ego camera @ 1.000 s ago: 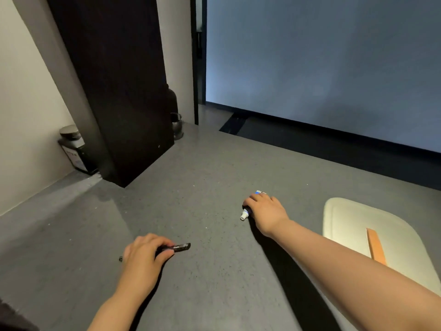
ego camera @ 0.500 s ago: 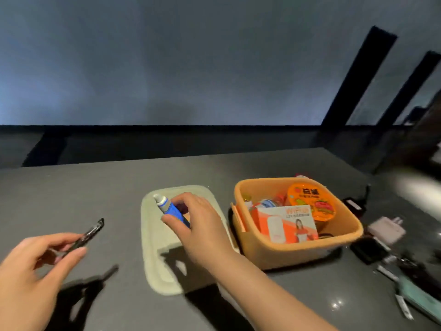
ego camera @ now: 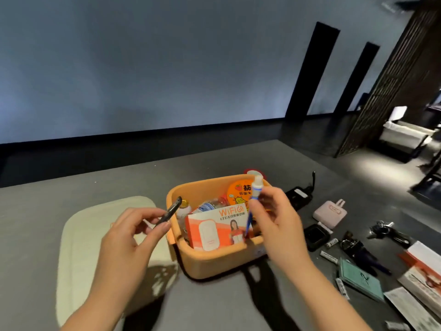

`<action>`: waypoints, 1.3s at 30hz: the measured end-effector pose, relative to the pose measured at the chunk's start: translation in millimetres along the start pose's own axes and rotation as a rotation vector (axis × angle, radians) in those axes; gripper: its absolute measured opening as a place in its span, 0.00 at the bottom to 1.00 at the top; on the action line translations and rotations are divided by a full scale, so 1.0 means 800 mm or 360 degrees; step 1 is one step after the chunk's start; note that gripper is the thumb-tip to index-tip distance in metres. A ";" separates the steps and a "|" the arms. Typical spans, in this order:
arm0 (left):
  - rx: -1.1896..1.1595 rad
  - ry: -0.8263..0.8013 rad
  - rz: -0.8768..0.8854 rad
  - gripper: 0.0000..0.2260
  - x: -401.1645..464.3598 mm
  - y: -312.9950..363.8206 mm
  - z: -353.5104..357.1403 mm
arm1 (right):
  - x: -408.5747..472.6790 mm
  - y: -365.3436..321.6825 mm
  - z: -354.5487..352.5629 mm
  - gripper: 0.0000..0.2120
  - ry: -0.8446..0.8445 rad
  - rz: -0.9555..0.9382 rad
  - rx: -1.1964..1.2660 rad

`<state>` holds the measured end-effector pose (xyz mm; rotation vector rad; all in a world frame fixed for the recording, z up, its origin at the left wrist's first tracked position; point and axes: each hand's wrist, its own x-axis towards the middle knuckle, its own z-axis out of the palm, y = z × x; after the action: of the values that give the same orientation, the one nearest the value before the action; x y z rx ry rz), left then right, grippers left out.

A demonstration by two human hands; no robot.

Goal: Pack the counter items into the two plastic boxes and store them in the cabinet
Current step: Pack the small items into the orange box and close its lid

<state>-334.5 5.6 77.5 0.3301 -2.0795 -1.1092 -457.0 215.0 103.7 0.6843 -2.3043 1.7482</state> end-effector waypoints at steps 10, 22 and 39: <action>0.0093 -0.0184 -0.0008 0.07 0.081 0.034 0.114 | 0.061 0.070 -0.052 0.08 -0.0553 0.0151 -0.0375; 0.0172 -0.0188 -0.0149 0.05 0.084 0.005 0.138 | 0.089 0.107 -0.049 0.05 -0.0679 0.0209 -0.0858; 0.0128 -0.0148 -0.0181 0.11 0.083 0.013 0.134 | 0.080 0.107 -0.012 0.07 -0.0610 0.0175 -0.1053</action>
<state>-455.8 41.5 81.0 0.4485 -2.2146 -1.1284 -553.8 225.4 58.3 0.8082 -2.9748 0.8141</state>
